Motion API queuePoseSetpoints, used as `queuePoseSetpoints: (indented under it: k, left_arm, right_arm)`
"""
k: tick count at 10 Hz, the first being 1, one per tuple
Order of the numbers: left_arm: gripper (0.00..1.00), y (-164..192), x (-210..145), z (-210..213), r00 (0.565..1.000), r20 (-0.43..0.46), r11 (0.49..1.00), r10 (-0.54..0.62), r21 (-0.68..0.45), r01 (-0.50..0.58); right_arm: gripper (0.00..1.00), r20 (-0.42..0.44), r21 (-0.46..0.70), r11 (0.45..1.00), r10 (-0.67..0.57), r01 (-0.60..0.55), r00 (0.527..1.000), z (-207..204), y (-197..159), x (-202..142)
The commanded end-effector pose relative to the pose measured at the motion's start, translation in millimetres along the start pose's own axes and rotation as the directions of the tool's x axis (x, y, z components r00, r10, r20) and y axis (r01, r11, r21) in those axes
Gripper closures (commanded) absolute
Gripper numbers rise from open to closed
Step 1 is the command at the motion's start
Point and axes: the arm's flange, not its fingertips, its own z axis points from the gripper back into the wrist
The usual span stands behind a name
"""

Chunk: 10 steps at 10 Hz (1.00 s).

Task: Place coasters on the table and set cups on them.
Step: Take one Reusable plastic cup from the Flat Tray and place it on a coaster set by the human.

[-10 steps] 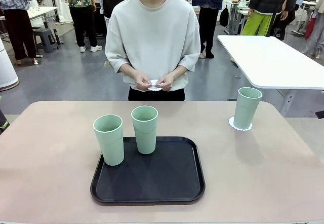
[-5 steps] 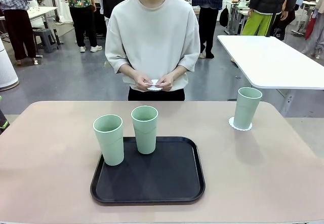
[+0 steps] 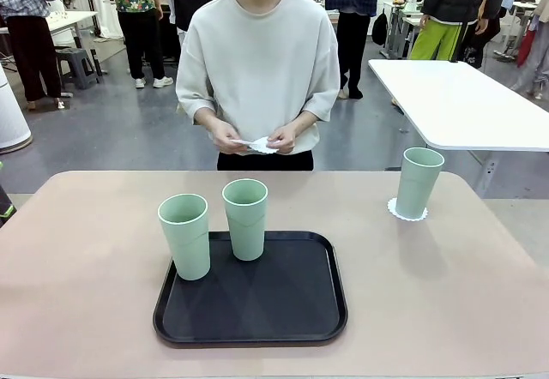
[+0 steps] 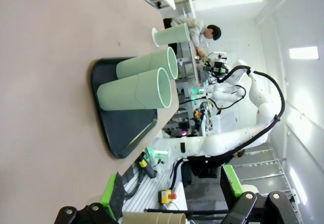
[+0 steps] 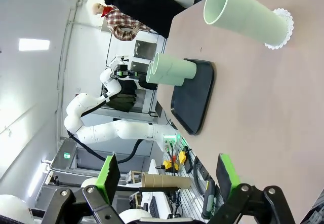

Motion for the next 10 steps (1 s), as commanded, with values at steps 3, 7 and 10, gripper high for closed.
queuePoseSetpoints:
  k: [3,7,10]
  left_arm:
    - [0.00,-1,-1,1,1.000,0.006,1.000,-0.011,-0.013,0.011]
    - [0.00,-1,-1,1,1.000,0.006,1.000,-0.011,-0.013,0.011]
    - [0.00,-17,19,-1,0.985,-0.084,0.972,-0.150,0.172,0.162]
  right_arm:
    - [0.00,0.005,-0.003,1.000,-0.010,0.010,1.000,-1,0,-3]
    - [0.00,0.005,-0.003,1.000,-0.010,0.010,1.000,-1,0,-3]
    - [0.00,0.005,-0.003,1.000,-0.010,0.010,1.000,-1,0,-3]
